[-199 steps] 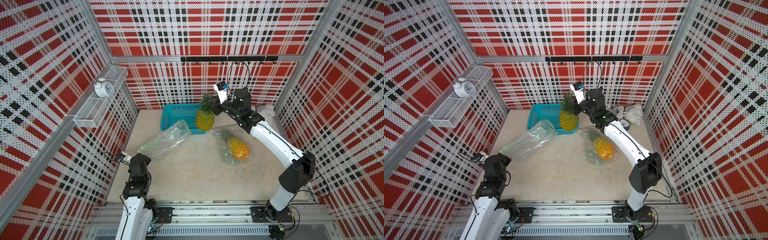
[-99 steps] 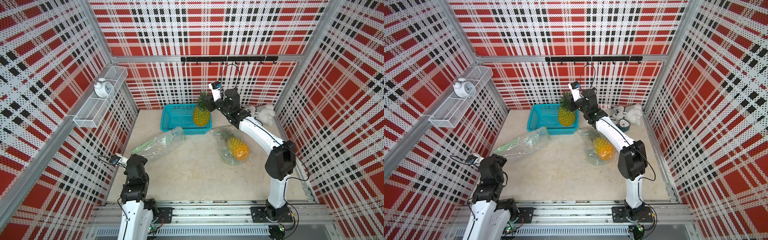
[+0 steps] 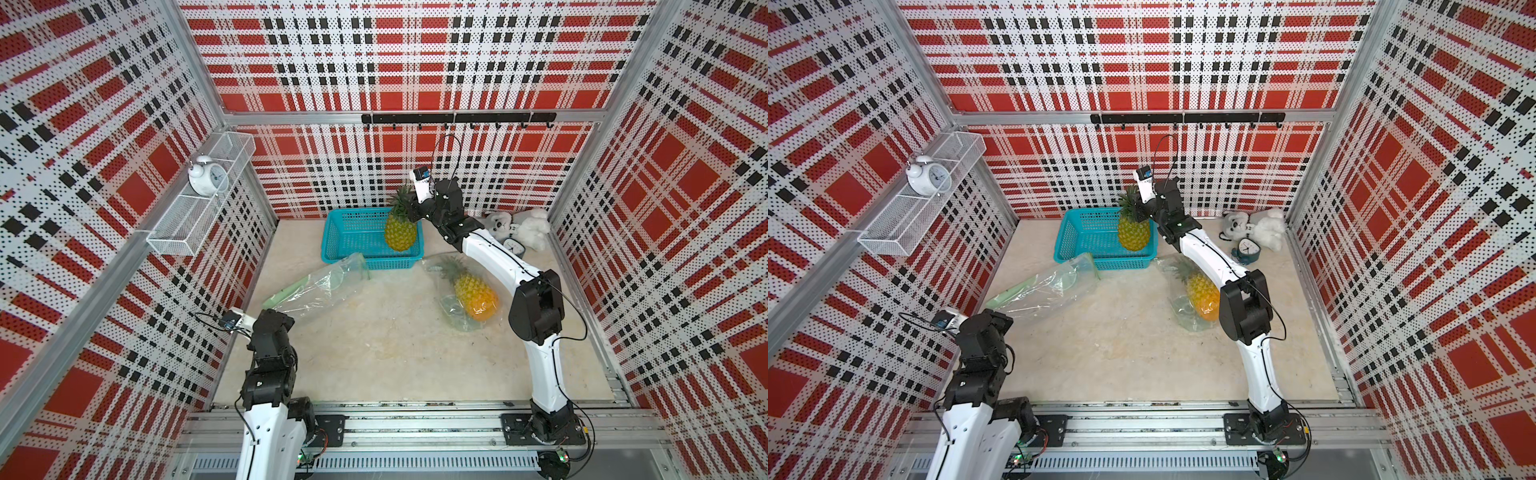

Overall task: Open the zip-top bag and take out the pineapple
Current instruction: Place the pineapple in the basket.

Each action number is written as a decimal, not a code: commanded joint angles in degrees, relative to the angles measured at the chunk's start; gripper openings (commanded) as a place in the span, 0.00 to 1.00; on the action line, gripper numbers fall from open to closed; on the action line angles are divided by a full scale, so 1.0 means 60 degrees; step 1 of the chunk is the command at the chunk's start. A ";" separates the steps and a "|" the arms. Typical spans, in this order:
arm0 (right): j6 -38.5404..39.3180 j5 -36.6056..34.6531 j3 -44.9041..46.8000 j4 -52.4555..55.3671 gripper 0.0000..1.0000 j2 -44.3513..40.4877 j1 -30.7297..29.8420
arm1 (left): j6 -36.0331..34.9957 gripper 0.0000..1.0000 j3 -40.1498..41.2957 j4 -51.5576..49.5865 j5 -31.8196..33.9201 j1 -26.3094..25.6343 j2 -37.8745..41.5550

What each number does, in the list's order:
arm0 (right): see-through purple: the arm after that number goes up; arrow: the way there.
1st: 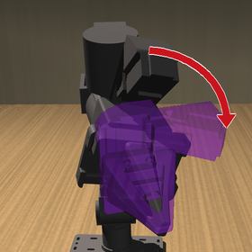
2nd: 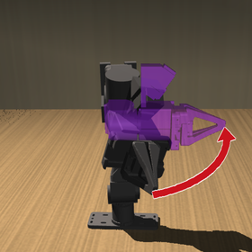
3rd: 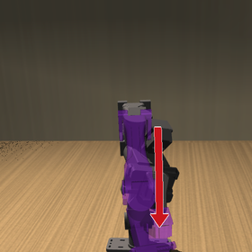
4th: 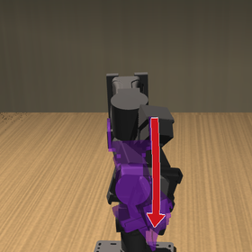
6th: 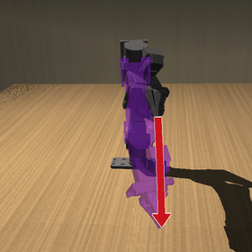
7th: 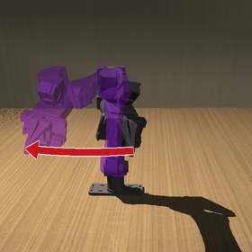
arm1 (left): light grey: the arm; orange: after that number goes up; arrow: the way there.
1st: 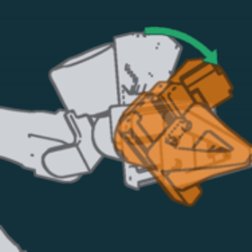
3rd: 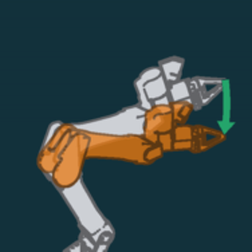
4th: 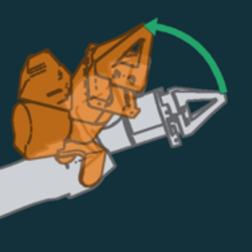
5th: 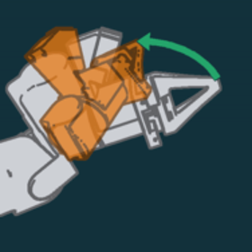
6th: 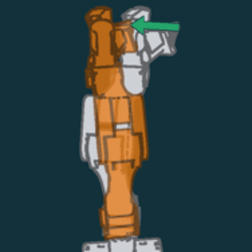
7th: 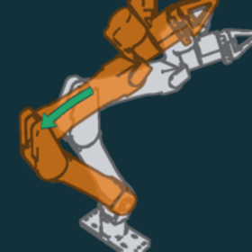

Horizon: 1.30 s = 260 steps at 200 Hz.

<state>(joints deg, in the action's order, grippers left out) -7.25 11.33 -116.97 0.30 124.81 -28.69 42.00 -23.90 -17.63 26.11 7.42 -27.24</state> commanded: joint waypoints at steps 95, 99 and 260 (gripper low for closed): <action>-0.0243 -0.0219 -0.0325 -0.0662 0.00 0.0497 0.0052 | -0.0203 0.00 -0.0118 0.0169 -0.0131 0.0082 0.0174; -0.0243 -0.0219 -0.0299 -0.0669 0.00 0.0510 0.0054 | -0.0203 0.00 -0.0119 0.0169 -0.0132 0.0082 0.0175; 0.0326 -0.0321 0.0559 -0.0446 0.25 0.0417 -0.0275 | -0.0217 0.00 -0.0064 0.0228 -0.0191 0.0082 0.0265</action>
<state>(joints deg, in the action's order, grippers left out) -6.07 10.15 -113.62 0.69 128.60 -29.91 41.67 -23.90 -17.56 25.47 7.44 -26.24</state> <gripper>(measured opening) 0.198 0.043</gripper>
